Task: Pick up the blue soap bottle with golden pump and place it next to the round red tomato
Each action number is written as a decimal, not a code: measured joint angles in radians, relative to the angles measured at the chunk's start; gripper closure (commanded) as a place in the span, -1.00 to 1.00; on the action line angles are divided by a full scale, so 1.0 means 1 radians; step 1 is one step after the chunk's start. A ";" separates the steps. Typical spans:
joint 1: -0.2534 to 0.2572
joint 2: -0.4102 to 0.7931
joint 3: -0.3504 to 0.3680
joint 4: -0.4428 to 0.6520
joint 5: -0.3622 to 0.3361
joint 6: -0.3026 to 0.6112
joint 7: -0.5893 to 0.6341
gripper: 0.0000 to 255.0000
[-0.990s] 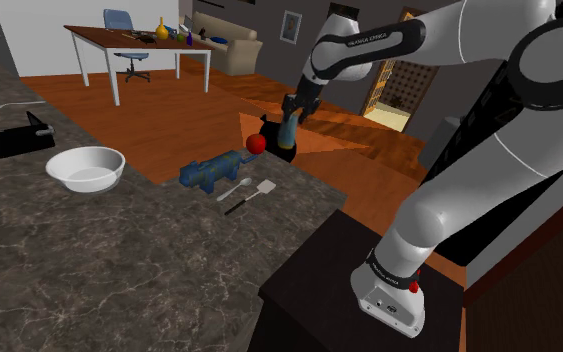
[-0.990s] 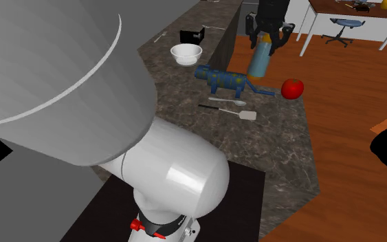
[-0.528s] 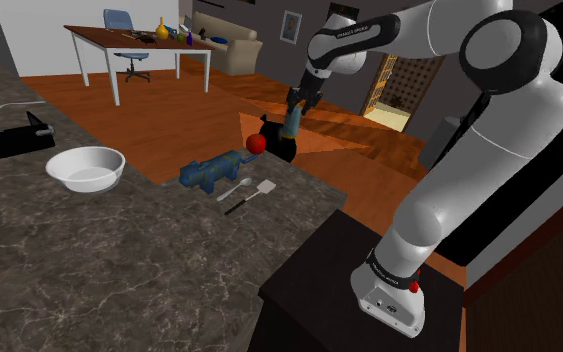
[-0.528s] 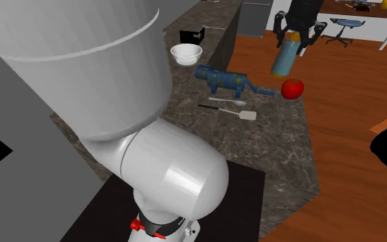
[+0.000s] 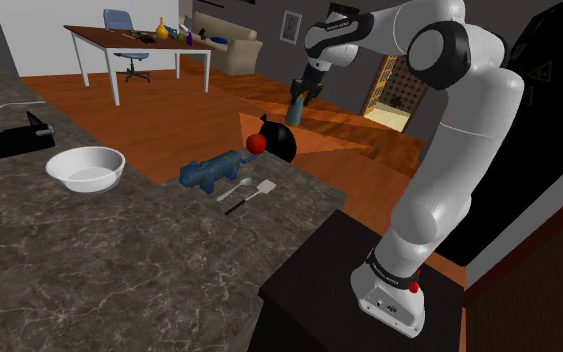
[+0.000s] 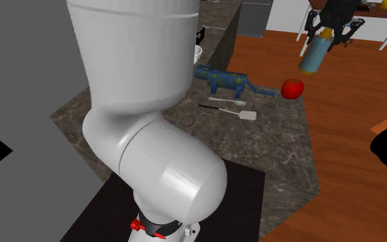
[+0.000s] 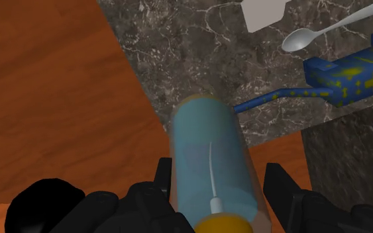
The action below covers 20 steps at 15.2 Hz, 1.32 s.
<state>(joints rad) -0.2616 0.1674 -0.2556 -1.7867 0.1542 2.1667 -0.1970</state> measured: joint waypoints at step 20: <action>-0.077 0.252 0.003 0.146 0.103 0.086 -0.120 1.00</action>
<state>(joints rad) -0.3386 0.4194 -0.2523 -1.6410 0.2569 2.2531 -0.3171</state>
